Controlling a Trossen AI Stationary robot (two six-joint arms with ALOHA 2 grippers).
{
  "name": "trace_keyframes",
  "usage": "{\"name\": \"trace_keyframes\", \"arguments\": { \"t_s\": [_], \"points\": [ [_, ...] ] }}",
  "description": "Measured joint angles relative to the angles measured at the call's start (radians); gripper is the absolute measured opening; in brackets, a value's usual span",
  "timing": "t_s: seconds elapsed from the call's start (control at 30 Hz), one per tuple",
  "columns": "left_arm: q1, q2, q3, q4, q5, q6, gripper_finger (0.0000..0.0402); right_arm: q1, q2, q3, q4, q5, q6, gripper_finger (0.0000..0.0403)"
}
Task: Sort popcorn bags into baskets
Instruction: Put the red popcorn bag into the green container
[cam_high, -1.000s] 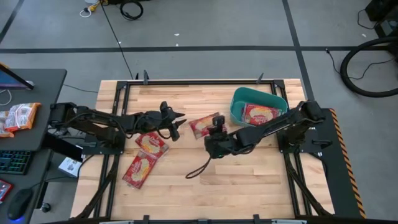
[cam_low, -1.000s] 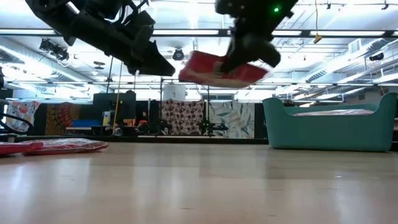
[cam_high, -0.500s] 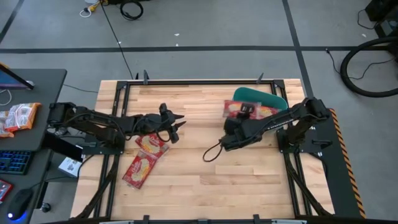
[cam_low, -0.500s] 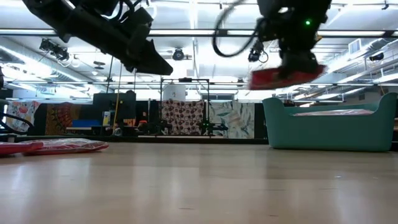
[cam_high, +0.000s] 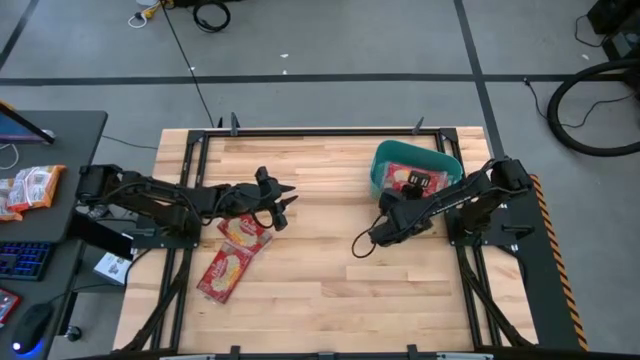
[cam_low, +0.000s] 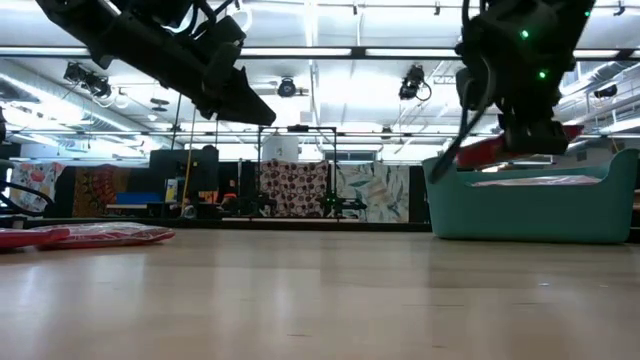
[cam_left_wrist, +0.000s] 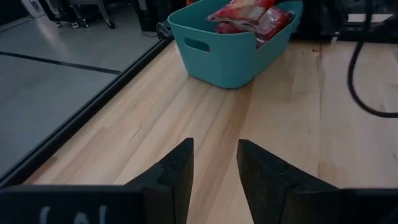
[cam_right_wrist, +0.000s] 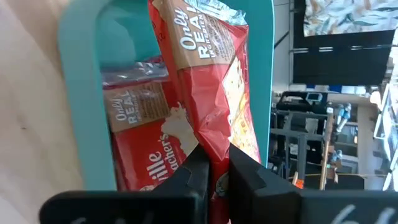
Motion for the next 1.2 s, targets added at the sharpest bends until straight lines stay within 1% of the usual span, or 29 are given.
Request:
{"name": "trace_keyframes", "arguments": {
  "t_s": [0.23,0.4,0.53,0.73,0.8,0.93,1.0,1.1,1.2],
  "points": [
    [0.0,0.0,0.0,-0.003,0.0,0.0,0.013,0.0,-0.032,-0.1,0.049,0.04,0.011,0.004],
    [0.0,0.0,0.0,-0.013,0.0,-0.001,0.013,0.004,-0.128,-0.184,0.153,0.036,0.003,0.0041],
    [0.0,0.0,0.0,-0.01,0.0,-0.001,0.013,0.002,-0.206,-0.23,0.238,0.016,-0.066,0.0049],
    [0.0,0.0,0.0,-0.007,0.0,-0.006,0.013,-0.016,-0.241,-0.221,0.259,-0.049,-0.088,0.0087],
    [0.0,0.0,0.0,-0.008,0.0,-0.007,0.013,-0.031,-0.241,-0.221,0.253,-0.097,-0.091,0.0107],
    [0.0,0.0,0.0,-0.01,0.0,-0.008,0.013,-0.062,-0.241,-0.211,0.244,-0.239,-0.098,0.0144],
    [0.0,0.0,0.0,-0.01,0.0,-0.008,0.013,-0.068,-0.241,-0.197,0.245,-0.279,-0.098,0.016],
    [0.0,0.0,0.0,-0.009,0.0,-0.008,0.013,-0.074,-0.241,-0.167,0.244,-0.283,-0.097,0.0177],
    [0.0,0.0,0.0,-0.009,0.0,-0.008,0.013,-0.089,-0.241,-0.141,0.24,-0.254,-0.082,0.0185]
  ]
}}
